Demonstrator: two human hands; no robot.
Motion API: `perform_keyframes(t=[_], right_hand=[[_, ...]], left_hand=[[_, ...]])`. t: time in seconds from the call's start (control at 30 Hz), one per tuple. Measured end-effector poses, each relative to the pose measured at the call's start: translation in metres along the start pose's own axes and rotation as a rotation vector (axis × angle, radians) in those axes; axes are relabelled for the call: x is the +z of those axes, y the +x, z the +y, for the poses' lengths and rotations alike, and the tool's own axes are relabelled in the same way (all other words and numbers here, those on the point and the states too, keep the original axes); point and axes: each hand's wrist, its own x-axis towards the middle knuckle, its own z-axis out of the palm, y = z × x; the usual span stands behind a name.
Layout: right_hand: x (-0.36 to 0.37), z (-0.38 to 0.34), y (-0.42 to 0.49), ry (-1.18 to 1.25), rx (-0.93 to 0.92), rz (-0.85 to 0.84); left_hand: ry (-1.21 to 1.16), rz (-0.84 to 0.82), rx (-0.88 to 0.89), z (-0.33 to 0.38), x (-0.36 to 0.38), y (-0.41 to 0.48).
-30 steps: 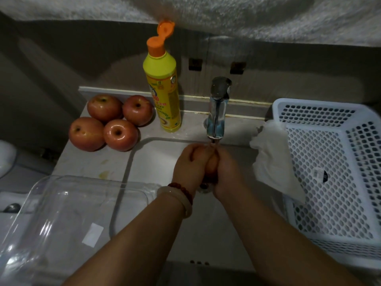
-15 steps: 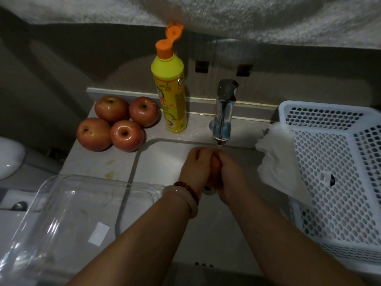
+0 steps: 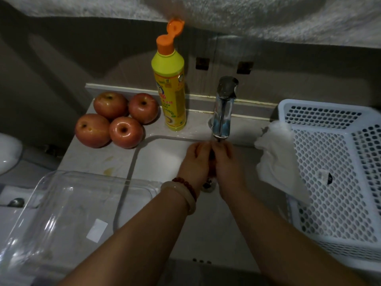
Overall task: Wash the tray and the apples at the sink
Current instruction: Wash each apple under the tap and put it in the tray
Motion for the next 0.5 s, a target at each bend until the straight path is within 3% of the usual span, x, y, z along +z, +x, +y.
perform_keyframes(t=[0.07,0.13,0.2,0.3,0.33,0.4,0.5], right_hand=[[0.000,0.001,-0.006,-0.100,-0.244,-0.003],[0.000,0.006,-0.013,-0.091,-0.307,-0.041],[0.001,0.000,-0.014,0.062,-0.075,0.013],[-0.003,-0.009,-0.002,0.209,0.466,0.058],[-0.004,-0.011,0.000,0.222,0.537,0.030],[-0.003,-0.010,0.001,0.164,0.461,0.014],[-0.001,-0.006,-0.009,-0.058,-0.048,0.087]], left_hand=[[-0.031,0.002,-0.075,0.005,0.000,0.000],[-0.095,-0.026,-0.137,0.004,0.000,0.003],[-0.091,0.005,-0.126,0.001,0.000,0.000],[0.000,0.071,-0.049,-0.005,0.002,0.000],[0.010,0.091,-0.032,-0.006,0.002,0.000],[-0.017,0.099,-0.053,-0.002,0.003,0.000],[-0.105,0.025,-0.187,0.004,0.003,-0.001]])
